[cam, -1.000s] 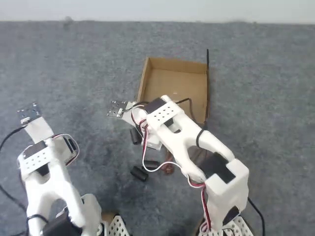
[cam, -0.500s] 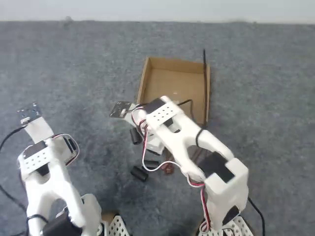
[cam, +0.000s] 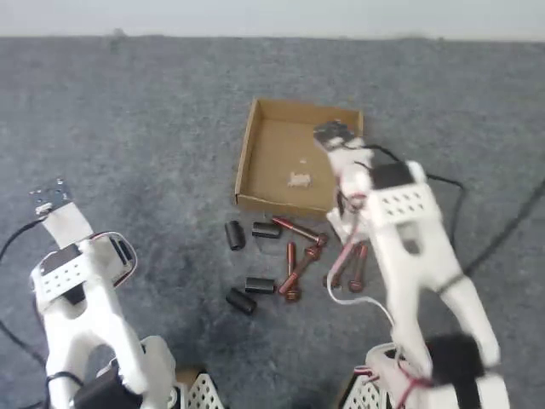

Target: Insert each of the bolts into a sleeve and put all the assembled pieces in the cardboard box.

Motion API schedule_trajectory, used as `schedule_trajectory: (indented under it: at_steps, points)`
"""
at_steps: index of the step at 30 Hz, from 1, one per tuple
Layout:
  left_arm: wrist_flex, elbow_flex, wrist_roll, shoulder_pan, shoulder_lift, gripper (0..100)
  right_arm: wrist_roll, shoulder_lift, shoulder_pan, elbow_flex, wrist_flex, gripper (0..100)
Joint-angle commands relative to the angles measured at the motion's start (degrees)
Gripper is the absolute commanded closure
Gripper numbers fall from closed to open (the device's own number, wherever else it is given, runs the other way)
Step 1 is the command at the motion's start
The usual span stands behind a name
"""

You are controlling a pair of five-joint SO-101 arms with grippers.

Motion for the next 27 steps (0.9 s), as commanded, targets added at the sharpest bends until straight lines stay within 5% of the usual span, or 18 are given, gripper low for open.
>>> schedule_trajectory:
  at_steps: [1, 12, 27]
  points:
    - [-0.97, -2.68, 0.26, 0.35, -0.26, 85, -1.93, -8.92, 6.55, 3.78, -1.01, 99.1]
    - [-0.88, -1.80, 0.18, 2.02, -0.70, 85, -3.25, -10.95, 24.92, 14.95, -10.68, 93.0]
    - [-0.79, -1.80, 0.09, 2.02, -0.70, 85, -5.01, -11.65, 26.86, 17.05, -11.38, 90.2]
